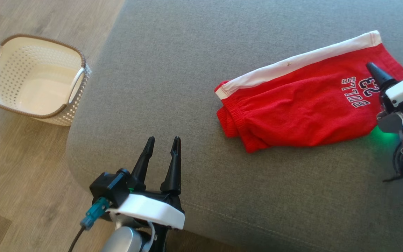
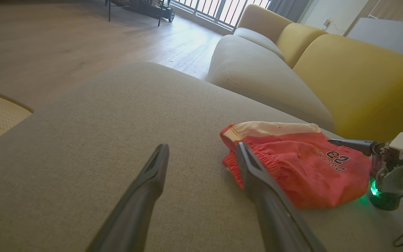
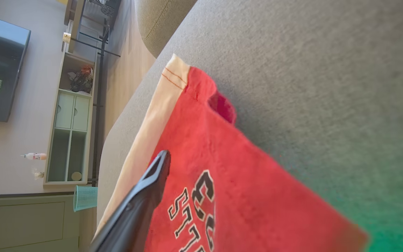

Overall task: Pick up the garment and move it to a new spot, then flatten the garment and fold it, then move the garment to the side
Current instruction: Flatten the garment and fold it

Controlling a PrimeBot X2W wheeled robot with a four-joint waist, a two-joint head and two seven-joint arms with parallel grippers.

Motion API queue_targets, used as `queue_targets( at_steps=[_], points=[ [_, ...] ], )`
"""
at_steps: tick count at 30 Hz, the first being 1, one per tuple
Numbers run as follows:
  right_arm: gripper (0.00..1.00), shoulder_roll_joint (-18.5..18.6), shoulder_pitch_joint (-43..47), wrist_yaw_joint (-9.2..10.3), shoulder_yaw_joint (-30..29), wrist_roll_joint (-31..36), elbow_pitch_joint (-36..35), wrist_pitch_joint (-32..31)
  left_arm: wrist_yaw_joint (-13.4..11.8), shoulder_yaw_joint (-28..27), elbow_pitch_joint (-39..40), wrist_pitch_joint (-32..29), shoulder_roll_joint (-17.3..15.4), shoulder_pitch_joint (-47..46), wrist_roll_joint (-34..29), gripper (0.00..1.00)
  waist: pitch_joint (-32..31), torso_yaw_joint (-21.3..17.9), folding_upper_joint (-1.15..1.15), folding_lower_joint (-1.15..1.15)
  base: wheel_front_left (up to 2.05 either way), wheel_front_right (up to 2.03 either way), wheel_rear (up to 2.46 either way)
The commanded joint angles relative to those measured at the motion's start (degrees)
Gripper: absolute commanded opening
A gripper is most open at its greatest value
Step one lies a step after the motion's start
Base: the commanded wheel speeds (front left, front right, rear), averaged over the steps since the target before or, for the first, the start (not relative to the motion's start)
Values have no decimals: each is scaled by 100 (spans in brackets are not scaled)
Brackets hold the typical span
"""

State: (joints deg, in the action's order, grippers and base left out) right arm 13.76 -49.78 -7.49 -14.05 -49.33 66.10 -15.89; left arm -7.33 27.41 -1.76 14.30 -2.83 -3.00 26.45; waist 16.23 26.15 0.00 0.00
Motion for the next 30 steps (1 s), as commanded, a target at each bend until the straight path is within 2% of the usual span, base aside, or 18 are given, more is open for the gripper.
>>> queue_targets(
  at_steps=[1, 6, 15, 23, 30],
  points=[
    [0, -195, 74, 0, 120, -18, 165, -62, -35, -133, 210, 70, -5, -152, 44, 100, 7, 36, 0, 0, 0, 0, 0],
    [0, -251, 45, 0, 97, -154, 160, 11, -71, -170, 178, 70, -5, -125, 57, 100, -100, -9, 0, 0, 0, 0, 0],
    [0, -550, 518, 0, 8, -744, -591, 442, -73, -132, 77, 70, -5, -79, -41, 100, -464, -388, 0, 0, 0, 0, 0],
    [0, -860, 1239, 0, -370, -1438, -1230, 1025, -55, -34, -20, 70, -5, 117, -87, 100, -954, -797, 0, 0, 0, 0, 0],
    [0, -1059, 1742, 0, -558, -1775, -1413, 1597, -19, 35, -70, 70, -5, 237, -240, 100, -1196, -1067, 0, 0, 0, 0, 0]
  ],
)
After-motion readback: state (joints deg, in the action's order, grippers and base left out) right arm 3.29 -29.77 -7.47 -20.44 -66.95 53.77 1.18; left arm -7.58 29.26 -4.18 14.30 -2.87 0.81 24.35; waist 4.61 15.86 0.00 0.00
